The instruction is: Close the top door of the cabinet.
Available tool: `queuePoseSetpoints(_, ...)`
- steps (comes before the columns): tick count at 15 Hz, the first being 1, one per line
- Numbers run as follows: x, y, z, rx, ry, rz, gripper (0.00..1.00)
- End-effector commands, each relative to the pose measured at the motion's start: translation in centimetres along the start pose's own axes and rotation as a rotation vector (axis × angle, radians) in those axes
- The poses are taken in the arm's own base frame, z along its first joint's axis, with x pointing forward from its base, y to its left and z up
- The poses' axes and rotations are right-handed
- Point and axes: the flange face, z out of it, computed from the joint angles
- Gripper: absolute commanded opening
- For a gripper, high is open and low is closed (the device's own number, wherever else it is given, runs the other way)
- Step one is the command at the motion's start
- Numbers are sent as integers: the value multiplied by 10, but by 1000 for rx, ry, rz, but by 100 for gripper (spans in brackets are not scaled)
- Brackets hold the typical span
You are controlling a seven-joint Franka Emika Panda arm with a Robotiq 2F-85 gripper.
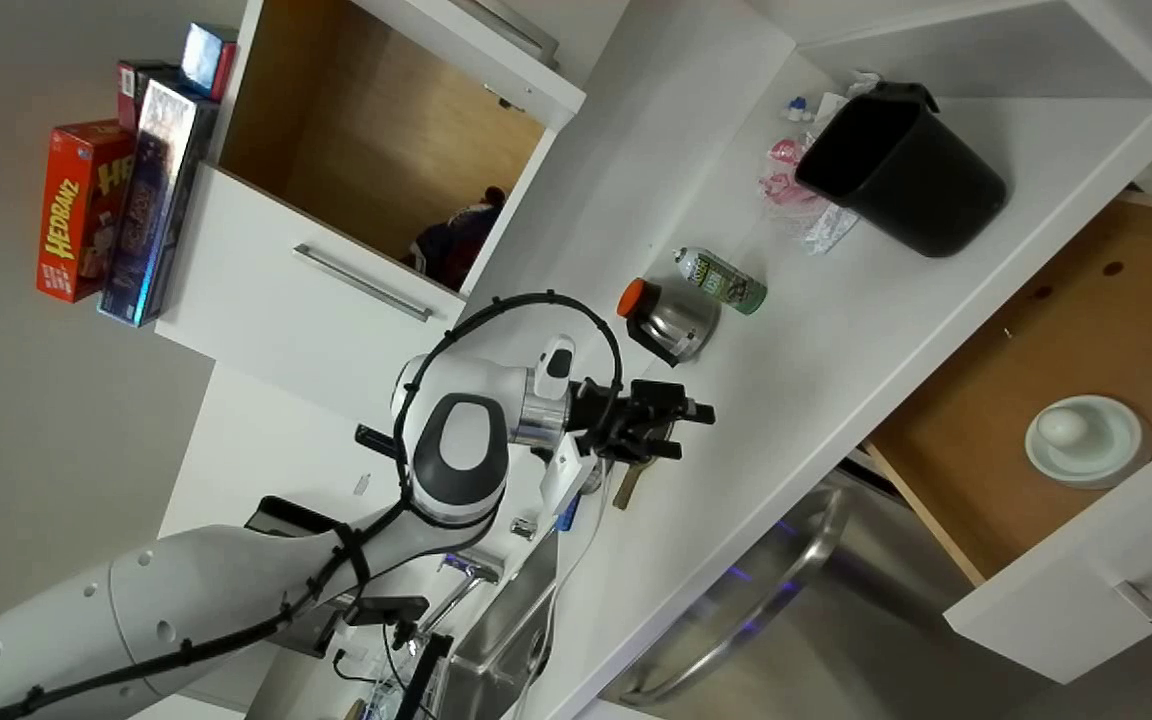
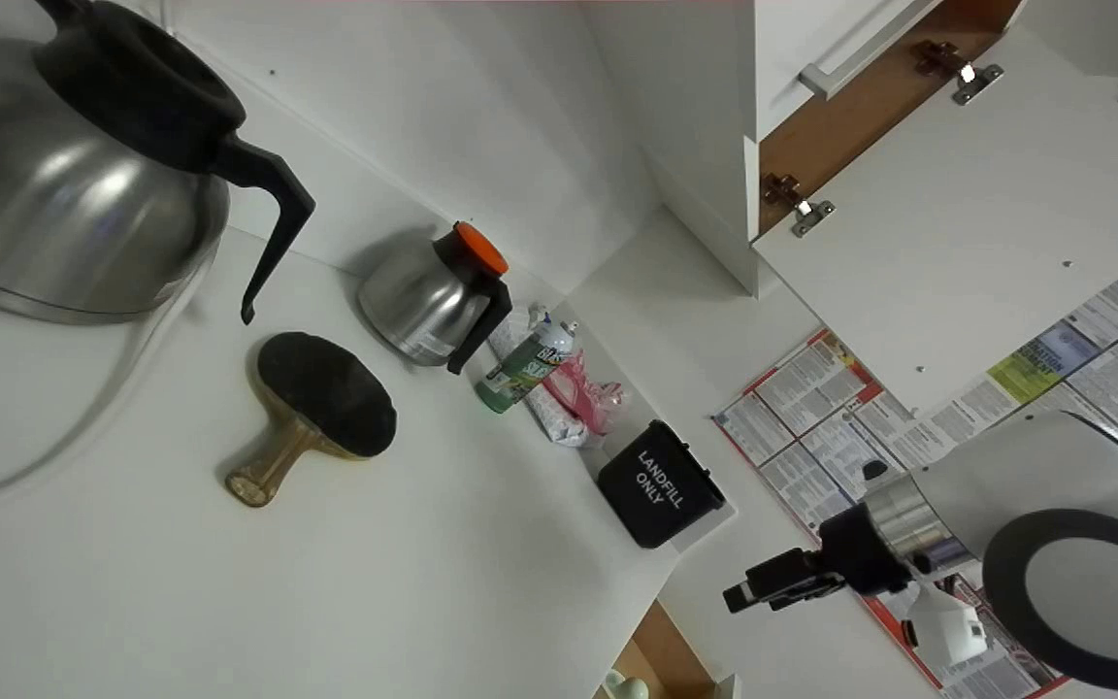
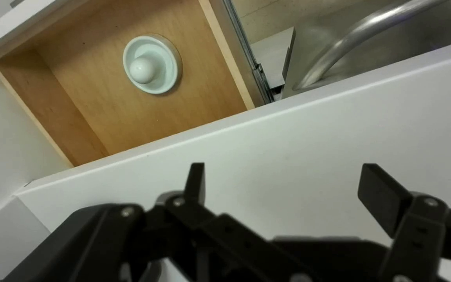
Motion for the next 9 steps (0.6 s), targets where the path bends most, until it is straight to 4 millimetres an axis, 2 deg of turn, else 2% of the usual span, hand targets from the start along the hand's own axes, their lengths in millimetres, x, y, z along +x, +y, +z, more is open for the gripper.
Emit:
queuePoseSetpoints(1, -13, 16, -33, 34, 111, 51, 100)
queuePoseSetpoints(4, -28, 46, -66, 77, 204, 109, 100)
queuePoseSetpoints(9, -70, 117, -123, 165, 377, 257, 100)
